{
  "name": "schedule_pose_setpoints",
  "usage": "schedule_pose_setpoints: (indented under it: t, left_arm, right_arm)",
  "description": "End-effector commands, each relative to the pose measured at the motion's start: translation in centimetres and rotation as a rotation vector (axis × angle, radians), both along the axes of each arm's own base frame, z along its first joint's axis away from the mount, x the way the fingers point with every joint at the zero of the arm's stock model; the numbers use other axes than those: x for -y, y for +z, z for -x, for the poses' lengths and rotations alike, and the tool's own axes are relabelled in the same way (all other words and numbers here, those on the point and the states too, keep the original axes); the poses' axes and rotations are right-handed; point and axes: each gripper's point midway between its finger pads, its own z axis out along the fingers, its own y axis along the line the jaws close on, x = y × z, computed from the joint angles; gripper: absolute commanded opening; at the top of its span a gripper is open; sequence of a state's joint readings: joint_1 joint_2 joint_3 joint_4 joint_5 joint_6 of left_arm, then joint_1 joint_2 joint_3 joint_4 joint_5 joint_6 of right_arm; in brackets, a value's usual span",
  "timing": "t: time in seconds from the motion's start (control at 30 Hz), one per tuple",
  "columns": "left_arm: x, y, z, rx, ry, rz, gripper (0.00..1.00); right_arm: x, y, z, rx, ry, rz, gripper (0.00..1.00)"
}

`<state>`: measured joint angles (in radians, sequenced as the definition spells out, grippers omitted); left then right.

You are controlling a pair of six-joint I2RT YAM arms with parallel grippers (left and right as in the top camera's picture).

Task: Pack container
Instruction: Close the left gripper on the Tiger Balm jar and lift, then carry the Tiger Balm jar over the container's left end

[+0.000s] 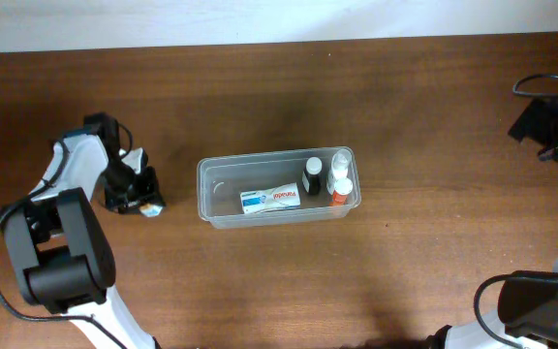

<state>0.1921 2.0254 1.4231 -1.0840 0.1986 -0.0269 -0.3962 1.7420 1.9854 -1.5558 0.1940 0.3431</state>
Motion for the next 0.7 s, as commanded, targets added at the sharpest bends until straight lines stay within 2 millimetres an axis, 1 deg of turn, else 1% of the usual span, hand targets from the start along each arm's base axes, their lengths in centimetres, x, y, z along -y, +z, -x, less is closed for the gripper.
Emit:
schedule_pose_setpoints:
  t: [0.0, 0.13, 0.2, 0.3, 0.33, 0.37, 0.4, 0.47, 0.5, 0.53, 0.67]
  left_arm:
    - [1.6, 3.7, -3.2, 0.099, -0.023, 0.061, 0.26]
    - [3.1, 7.9, -5.0, 0.148, -0.088, 0.058, 0.26]
    - [4.1, 10.1, -5.7, 0.180, -0.121, 0.056, 0.26]
    - [6.2, 13.2, -6.5, 0.234, -0.191, 0.054, 0.26]
    - [6.9, 14.0, -6.6, 0.246, -0.216, 0.054, 0.26]
    - [8.0, 14.9, -6.6, 0.262, -0.259, 0.055, 0.26]
    - [8.8, 15.4, -6.5, 0.271, -0.289, 0.056, 0.26]
    - [11.0, 16.2, -6.2, 0.289, -0.390, 0.058, 0.26]
    - [11.9, 16.4, -5.9, 0.291, -0.428, 0.056, 0.26]
    - [12.9, 16.3, -5.6, 0.288, -0.477, 0.042, 0.26]
    - [15.3, 15.5, -4.7, 0.264, -0.582, -0.050, 0.26]
  right_arm:
    - [0.0, 1.4, 0.3, 0.041, -0.010, 0.017, 0.98]
    - [0.0, 1.4, 0.3, 0.041, -0.010, 0.017, 0.98]
    - [0.0, 1.4, 0.3, 0.041, -0.010, 0.017, 0.98]
    - [0.0, 1.4, 0.3, 0.041, -0.010, 0.017, 0.98]
    - [0.0, 1.4, 0.3, 0.041, -0.010, 0.017, 0.98]
    - [0.0, 1.4, 0.3, 0.041, -0.010, 0.017, 0.98]
    - [0.0, 1.4, 0.3, 0.041, -0.010, 0.017, 0.99]
    - [0.0, 1.4, 0.3, 0.041, -0.010, 0.017, 0.98]
    - [0.0, 1.4, 0.3, 0.041, -0.010, 0.017, 0.98]
    - [0.0, 1.4, 0.3, 0.041, -0.010, 0.017, 0.98]
    - [0.0, 1.4, 0.3, 0.041, -0.010, 0.017, 0.98]
